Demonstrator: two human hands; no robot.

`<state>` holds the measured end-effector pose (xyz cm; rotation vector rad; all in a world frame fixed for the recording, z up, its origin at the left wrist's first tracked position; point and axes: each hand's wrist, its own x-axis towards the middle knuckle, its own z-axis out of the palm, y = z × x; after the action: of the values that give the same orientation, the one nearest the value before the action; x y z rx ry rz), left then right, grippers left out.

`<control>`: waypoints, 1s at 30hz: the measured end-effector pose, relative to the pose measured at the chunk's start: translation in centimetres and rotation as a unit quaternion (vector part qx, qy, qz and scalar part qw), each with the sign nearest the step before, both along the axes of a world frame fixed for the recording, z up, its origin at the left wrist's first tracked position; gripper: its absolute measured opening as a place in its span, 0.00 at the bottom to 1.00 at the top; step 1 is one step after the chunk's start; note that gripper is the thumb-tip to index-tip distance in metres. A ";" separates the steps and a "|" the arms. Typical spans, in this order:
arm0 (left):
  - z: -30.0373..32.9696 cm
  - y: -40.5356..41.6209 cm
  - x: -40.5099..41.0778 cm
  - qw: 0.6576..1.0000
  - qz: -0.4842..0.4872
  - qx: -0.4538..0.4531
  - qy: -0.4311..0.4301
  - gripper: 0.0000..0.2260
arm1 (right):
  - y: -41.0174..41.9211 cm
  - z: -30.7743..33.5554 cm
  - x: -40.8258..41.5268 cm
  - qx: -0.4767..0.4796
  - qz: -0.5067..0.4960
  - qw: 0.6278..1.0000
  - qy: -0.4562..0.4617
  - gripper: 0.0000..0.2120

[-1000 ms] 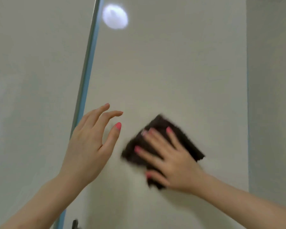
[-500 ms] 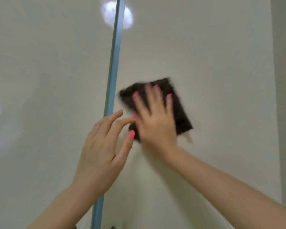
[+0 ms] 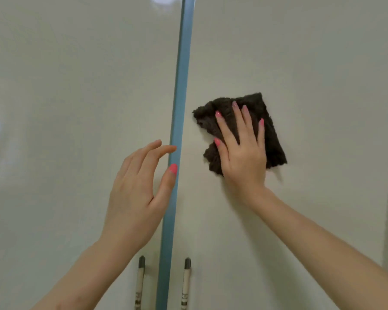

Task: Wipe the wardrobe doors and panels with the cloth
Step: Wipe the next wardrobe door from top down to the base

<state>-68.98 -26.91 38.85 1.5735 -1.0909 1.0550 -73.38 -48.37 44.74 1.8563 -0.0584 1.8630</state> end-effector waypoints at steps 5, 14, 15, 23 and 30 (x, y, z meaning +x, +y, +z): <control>-2.7 -0.3 -0.3 0.999 -0.029 0.026 0.021 0.17 | -1.0 -11.6 -2.4 -0.243 -0.028 0.923 0.298 0.21; -2.8 -1.8 -1.7 0.998 -0.045 0.012 0.033 0.17 | -1.6 -4.9 -4.1 -0.220 -0.088 0.931 0.277 0.21; -2.5 -2.4 -2.2 0.998 -0.049 0.006 0.032 0.16 | -0.6 -5.7 -3.4 -0.176 -0.078 0.949 0.250 0.20; -1.8 -6.5 -5.6 0.998 -0.067 -0.005 0.001 0.15 | -4.5 -15.1 -6.4 -0.201 0.005 0.902 0.383 0.08; -1.3 -10.1 -7.5 0.998 -0.068 0.004 0.007 0.14 | -11.9 -3.9 -14.0 -0.243 -0.089 0.914 0.313 0.09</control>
<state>-76.50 -36.98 37.58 1.4887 -1.1760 0.9482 -87.39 -60.22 40.85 1.9051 0.4059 0.9714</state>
